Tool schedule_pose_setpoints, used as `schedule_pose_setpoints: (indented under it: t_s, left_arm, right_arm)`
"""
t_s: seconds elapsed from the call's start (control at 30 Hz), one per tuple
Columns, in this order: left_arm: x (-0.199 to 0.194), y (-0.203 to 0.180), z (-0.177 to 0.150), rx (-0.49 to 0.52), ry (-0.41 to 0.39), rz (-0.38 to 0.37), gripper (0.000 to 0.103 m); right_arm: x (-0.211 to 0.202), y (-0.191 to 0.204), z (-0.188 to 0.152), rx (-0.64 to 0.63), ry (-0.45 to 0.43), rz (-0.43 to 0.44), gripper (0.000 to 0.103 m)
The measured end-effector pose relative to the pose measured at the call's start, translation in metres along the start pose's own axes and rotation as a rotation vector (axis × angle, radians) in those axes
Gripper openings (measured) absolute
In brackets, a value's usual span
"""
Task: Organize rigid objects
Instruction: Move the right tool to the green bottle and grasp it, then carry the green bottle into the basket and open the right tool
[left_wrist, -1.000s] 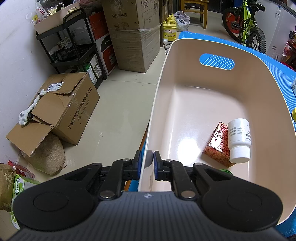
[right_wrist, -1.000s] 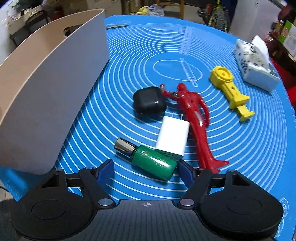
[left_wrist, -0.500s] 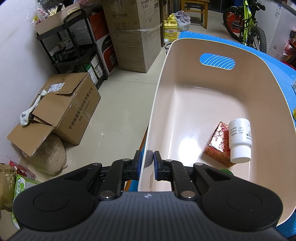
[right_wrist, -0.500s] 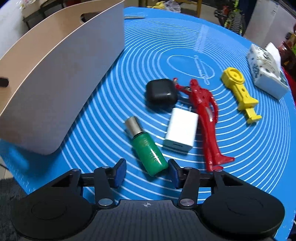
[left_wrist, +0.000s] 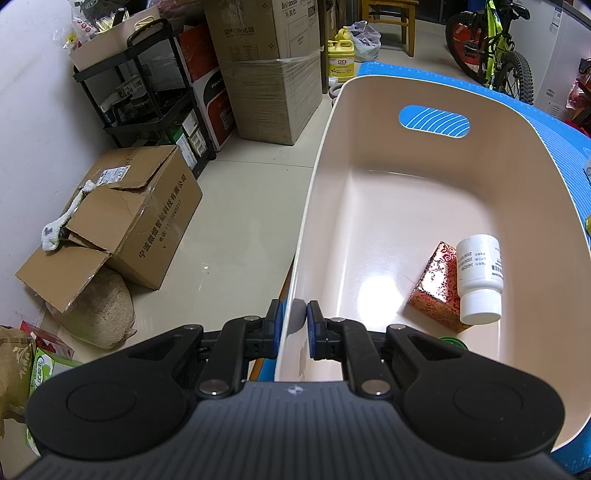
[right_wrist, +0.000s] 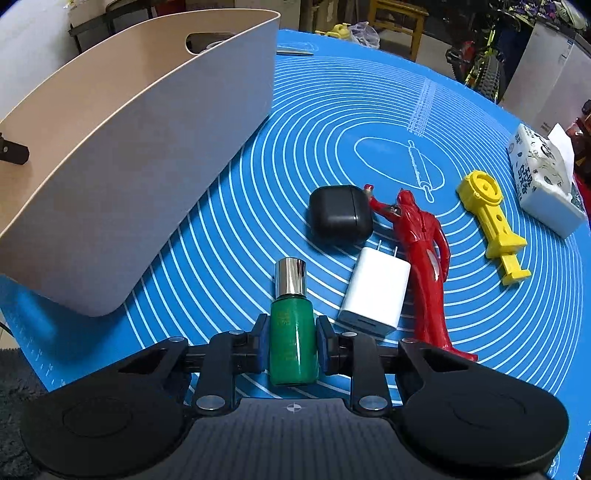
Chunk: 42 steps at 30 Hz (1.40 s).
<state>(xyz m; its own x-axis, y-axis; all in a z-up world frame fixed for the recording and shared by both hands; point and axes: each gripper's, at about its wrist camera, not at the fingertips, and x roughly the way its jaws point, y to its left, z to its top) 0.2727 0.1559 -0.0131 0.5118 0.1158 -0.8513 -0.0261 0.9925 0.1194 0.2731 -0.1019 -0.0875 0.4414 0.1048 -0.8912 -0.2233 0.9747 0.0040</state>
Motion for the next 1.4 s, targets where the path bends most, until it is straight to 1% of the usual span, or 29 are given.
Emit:
schedule_pose_setpoints:
  t_s: [0.27,0.43,0.67,0.87,0.97,1.1,1.23,1.4]
  left_arm:
    - [0.000,0.000,0.000,0.000,0.000,-0.002,0.016]
    - [0.000,-0.001,0.000,0.000,0.000,-0.004,0.016]
    - [0.000,-0.001,0.000,0.001,0.000,-0.003,0.016]
    - [0.000,-0.001,0.000,0.000,0.001,-0.004,0.016]
    - [0.000,-0.001,0.000,0.000,0.001,-0.003,0.016]
    - [0.001,-0.001,0.000,0.000,0.001,-0.006,0.016]
    - [0.001,0.000,0.000,-0.003,0.002,-0.012,0.015]
    - [0.002,0.000,0.000,-0.002,0.002,-0.010,0.015]
  right_arm:
    - [-0.026,-0.006,0.005,0.059,-0.064,0.012,0.035]
    - [-0.045,-0.008,0.015,0.094,-0.135,0.001,0.035]
    - [-0.078,-0.001,0.048,0.110,-0.279,0.011,0.035]
    - [-0.085,0.028,0.081,0.050,-0.344,0.062,0.035]
    - [-0.083,0.046,0.095,0.016,-0.354,0.092,0.035]
    - [-0.072,0.076,0.110,-0.049,-0.337,0.132,0.035]
    - [-0.052,0.103,0.120,-0.100,-0.288,0.162,0.035]
    - [-0.029,0.127,0.124,-0.151,-0.225,0.182,0.035]
